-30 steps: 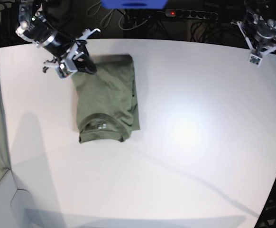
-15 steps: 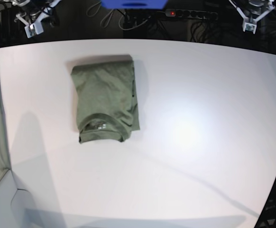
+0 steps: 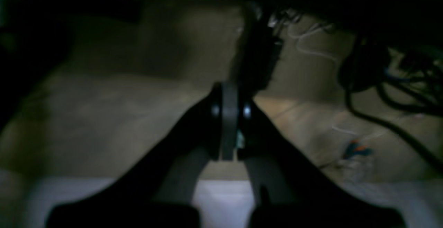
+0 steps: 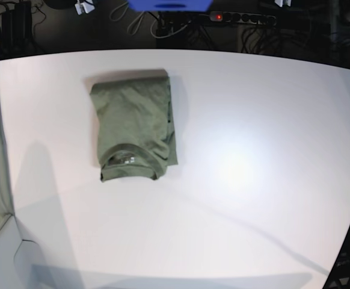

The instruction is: Layout the t-shirt on the table in an organized manner, then fold the t-shirt properly

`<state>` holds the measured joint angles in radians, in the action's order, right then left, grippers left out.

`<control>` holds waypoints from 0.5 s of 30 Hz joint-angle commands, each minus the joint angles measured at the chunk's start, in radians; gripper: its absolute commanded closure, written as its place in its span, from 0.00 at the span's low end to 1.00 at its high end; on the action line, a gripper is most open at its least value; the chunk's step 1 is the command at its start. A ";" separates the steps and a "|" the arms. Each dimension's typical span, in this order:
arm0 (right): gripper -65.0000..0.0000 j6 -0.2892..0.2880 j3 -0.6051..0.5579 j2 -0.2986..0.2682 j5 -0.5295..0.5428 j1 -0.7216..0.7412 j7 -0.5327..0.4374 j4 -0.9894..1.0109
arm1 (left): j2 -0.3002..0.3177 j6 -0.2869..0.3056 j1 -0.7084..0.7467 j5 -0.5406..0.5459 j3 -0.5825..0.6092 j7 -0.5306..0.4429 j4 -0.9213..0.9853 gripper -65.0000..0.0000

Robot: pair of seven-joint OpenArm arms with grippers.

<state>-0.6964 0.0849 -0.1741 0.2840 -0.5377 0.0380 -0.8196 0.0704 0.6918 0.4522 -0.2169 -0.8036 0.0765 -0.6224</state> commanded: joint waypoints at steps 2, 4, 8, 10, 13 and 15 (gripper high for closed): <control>1.00 -0.002 -0.026 -0.011 0.005 0.063 -0.128 0.181 | 0.049 0.006 -0.033 -0.008 -0.003 -0.113 0.174 1.00; 1.00 0.044 -0.069 -0.006 0.005 0.112 -0.249 0.329 | 0.081 0.006 -0.076 -0.008 -0.001 -0.217 0.312 1.00; 1.00 0.243 -0.222 0.002 0.005 0.170 -0.456 0.494 | 0.107 -0.129 -0.142 -0.059 0.076 -0.361 0.437 1.00; 1.00 0.389 -0.287 0.023 0.005 0.204 -0.497 0.544 | 0.104 -0.238 -0.166 -0.072 0.120 -0.363 0.444 1.00; 1.00 0.685 -0.333 0.040 0.007 0.270 -0.511 0.639 | 0.082 -0.426 -0.218 -0.071 0.169 -0.309 0.447 1.00; 1.00 0.846 -0.331 0.068 0.007 0.296 -0.513 0.667 | 0.064 -0.522 -0.243 -0.072 0.188 -0.292 0.447 1.00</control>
<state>0.1585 -0.2470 -0.1062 0.2859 -0.2283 -0.4633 -0.1539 0.1360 0.1612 0.2001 -0.2871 -0.6170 -0.2134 -0.1764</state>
